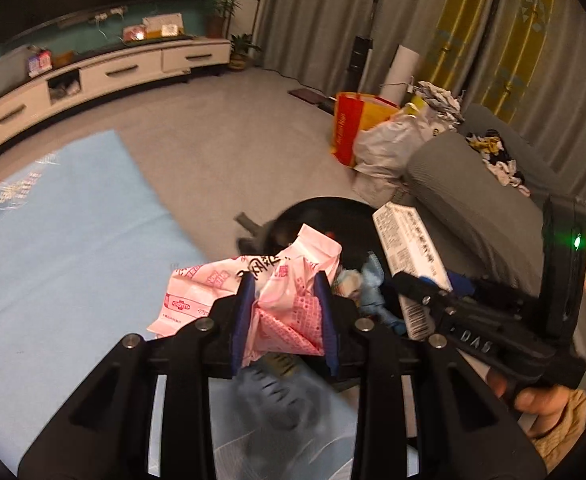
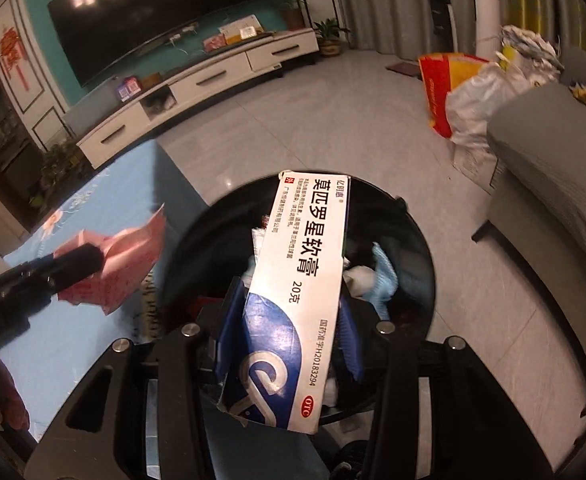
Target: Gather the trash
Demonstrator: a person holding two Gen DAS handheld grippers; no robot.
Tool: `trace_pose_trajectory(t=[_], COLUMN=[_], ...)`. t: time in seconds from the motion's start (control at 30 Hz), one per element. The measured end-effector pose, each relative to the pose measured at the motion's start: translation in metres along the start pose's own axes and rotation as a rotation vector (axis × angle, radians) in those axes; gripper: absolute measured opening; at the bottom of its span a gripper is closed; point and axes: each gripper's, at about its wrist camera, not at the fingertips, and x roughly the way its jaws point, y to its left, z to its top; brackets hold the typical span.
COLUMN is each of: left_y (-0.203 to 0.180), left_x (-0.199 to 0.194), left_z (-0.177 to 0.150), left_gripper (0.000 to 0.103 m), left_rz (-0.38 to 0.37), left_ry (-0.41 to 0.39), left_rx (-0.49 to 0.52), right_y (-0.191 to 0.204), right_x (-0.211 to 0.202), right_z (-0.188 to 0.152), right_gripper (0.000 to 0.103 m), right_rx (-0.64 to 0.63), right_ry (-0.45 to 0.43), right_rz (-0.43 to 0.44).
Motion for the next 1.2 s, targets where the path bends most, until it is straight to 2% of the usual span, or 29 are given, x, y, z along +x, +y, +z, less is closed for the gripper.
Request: trace_pose_trajectory(t=[0.2,0.3,0.33,0.37,0.47,0.53,0.6,0.63,0.67,0.73,0.93,1.0,1.13,1.2], left_y=[-0.018,-0.022,-0.021,-0.022,-0.024,-0.024,-0.023,-0.022,-0.023,-0.024,-0.035,-0.039,-0.048,-0.054], left_x=[0.039,0.053,0.055,0.056,0.054,0.049,0.038,0.032,0.026,0.004,-0.053,-0.076,-0.118,-0.136], left_z=[0.004,0.004,0.004,0.004,0.004,0.004,0.003,0.003,0.002,-0.001,-0.006,-0.007,-0.013,-0.014], left_gripper=[0.033,0.039,0.044,0.053,0.065,0.076,0.078,0.083,0.093,0.099,0.100,0.100,0.100,0.100], left_rz=[-0.025,-0.023,-0.025,-0.025,-0.017,-0.015,-0.004,-0.002,0.005,0.053,0.219,0.270,0.219,0.228], left_ry=[0.051,0.067,0.071,0.072,0.069,0.061,0.049,0.043,0.037,0.020,0.014,0.004,-0.003,-0.007], left_rx=[0.001,0.013,0.013,0.012,0.008,0.006,-0.006,-0.010,-0.011,-0.004,0.008,-0.003,-0.026,-0.040], right_y=[-0.013,-0.019,-0.022,-0.025,-0.025,-0.023,-0.020,-0.018,-0.016,-0.013,-0.002,0.006,0.015,0.021], right_x=[0.016,0.023,0.025,0.025,0.017,0.008,-0.005,-0.015,-0.022,-0.041,-0.104,-0.122,-0.156,-0.175], right_z=[-0.004,-0.005,-0.005,-0.006,-0.004,-0.003,-0.002,-0.002,-0.002,-0.002,-0.008,-0.011,-0.011,-0.010], right_gripper=[0.045,0.046,0.049,0.051,0.060,0.060,0.062,0.066,0.072,0.080,0.100,0.100,0.100,0.100], right_rx=[0.005,0.010,0.014,0.024,0.029,0.025,0.018,0.010,0.003,-0.014,-0.056,-0.083,-0.104,-0.117], right_ry=[0.038,0.057,0.062,0.066,0.060,0.047,0.035,0.033,0.030,0.017,0.030,0.036,0.063,0.041], right_rz=[-0.002,-0.013,-0.013,-0.010,-0.003,0.001,0.003,0.004,0.004,0.000,-0.007,-0.012,-0.011,-0.021])
